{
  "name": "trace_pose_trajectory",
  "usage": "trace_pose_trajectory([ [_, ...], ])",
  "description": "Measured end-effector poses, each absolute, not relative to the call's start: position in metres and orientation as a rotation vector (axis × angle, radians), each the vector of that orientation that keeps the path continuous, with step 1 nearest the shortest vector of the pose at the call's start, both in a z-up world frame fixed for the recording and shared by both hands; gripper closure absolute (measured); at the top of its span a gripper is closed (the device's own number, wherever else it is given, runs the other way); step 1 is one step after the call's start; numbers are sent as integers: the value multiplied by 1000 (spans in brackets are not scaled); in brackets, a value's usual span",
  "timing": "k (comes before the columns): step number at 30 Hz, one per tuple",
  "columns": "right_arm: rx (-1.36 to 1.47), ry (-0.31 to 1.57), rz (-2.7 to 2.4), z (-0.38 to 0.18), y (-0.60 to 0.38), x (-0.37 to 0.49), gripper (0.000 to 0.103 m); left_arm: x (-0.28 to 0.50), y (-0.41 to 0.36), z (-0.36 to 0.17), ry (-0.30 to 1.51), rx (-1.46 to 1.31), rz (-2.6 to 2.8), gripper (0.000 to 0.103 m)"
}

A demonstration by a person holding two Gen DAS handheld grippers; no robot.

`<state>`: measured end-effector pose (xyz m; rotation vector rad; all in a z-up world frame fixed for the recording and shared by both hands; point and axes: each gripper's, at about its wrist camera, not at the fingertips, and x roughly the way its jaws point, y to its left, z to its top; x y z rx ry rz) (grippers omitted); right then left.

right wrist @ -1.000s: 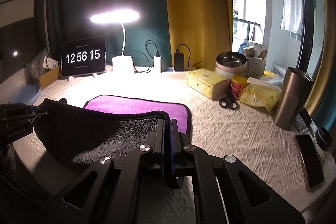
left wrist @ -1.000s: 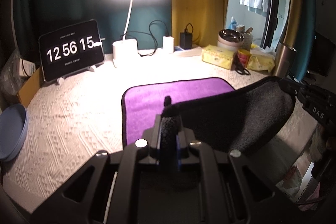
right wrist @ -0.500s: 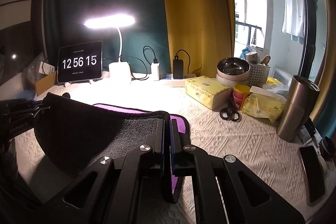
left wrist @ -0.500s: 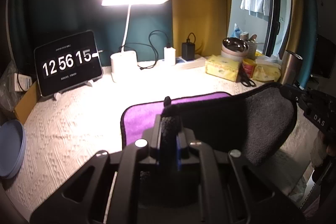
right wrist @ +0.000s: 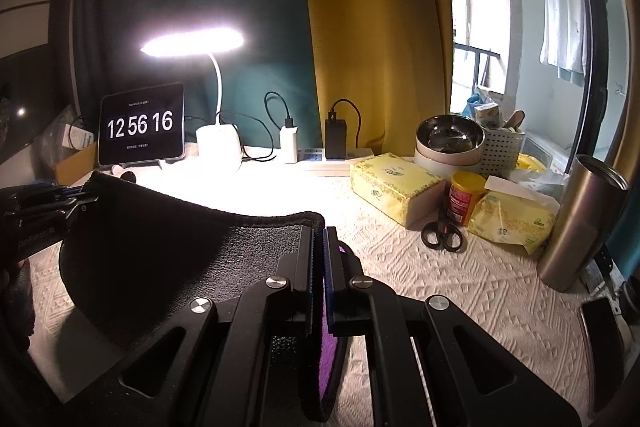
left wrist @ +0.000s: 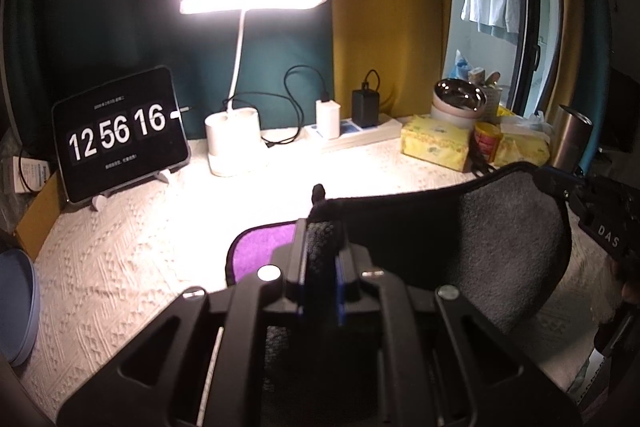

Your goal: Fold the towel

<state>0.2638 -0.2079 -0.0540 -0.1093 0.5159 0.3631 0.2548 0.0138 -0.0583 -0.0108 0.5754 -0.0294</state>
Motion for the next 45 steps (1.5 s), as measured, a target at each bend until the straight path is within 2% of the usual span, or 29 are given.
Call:
trace_pose_trajectory([
  [17,-92,537,365,-71,-200,309,98,306,28,-79,573,-18,-26,92],
  [32,-97,620,334,-102,-189,356,98,348,37,-115,678,-17,7,92],
  [38,-75,702,287,-117,-193,374,98,360,42,-129,740,-58,6,90],
  [45,-89,741,261,-123,-191,379,98,372,47,-139,819,-87,26,79],
])
